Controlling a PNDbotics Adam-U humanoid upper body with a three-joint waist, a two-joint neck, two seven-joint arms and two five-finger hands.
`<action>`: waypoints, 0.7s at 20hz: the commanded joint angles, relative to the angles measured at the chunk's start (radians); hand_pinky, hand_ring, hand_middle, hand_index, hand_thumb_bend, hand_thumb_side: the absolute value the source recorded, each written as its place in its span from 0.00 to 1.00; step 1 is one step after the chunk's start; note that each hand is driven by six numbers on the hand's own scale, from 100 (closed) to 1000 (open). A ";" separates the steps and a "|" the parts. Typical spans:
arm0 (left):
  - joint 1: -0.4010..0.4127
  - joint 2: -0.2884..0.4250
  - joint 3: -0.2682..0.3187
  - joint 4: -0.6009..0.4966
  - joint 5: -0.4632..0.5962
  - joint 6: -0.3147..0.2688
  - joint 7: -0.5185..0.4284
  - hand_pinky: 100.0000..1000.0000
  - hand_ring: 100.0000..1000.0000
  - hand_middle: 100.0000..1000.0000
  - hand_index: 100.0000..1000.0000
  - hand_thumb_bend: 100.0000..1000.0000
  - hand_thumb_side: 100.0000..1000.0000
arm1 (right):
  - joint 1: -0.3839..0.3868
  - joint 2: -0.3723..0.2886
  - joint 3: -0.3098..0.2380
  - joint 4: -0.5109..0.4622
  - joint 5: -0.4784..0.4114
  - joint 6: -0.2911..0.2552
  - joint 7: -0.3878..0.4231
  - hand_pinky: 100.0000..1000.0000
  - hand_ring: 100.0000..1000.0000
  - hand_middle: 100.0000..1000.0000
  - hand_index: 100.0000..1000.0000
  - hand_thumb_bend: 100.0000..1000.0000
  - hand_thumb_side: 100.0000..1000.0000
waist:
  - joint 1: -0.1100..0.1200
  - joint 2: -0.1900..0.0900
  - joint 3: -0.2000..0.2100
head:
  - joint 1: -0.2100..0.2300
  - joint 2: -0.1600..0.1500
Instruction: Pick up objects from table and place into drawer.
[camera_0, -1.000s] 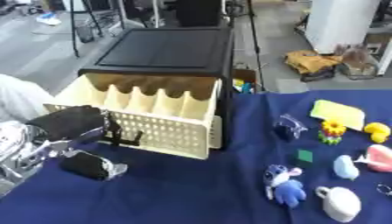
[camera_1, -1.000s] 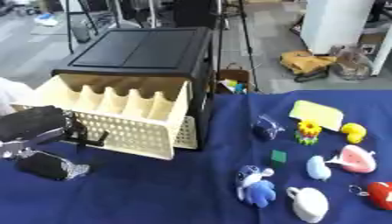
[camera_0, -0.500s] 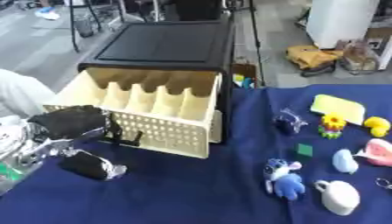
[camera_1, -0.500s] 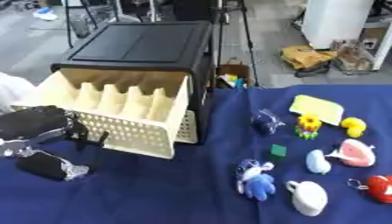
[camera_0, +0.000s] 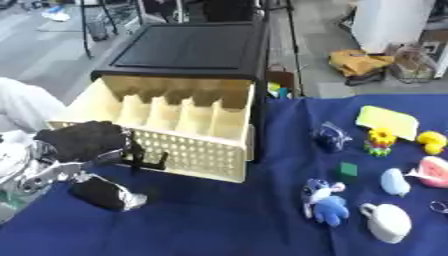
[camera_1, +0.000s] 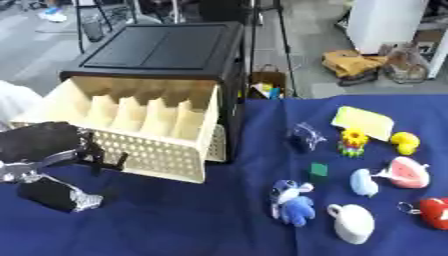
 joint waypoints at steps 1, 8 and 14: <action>0.001 0.032 -0.013 -0.019 0.005 -0.018 -0.003 0.00 0.05 0.06 0.38 0.34 0.67 | -0.012 -0.020 -0.005 -0.015 -0.006 0.001 -0.006 0.72 0.80 0.65 0.70 0.17 0.95 | 0.000 -0.017 0.001 | 0.000 0.007; 0.013 0.031 -0.025 -0.019 -0.003 -0.031 -0.006 0.00 0.05 0.06 0.38 0.35 0.66 | -0.012 -0.019 -0.005 -0.015 -0.006 0.001 -0.010 0.72 0.80 0.65 0.70 0.17 0.95 | 0.000 -0.018 0.005 | 0.001 0.009; 0.020 0.031 -0.032 -0.019 0.002 -0.030 -0.012 0.00 0.04 0.06 0.38 0.35 0.66 | -0.013 -0.019 -0.005 -0.015 -0.006 0.001 -0.011 0.72 0.80 0.65 0.70 0.16 0.95 | -0.003 -0.018 0.006 | 0.002 0.007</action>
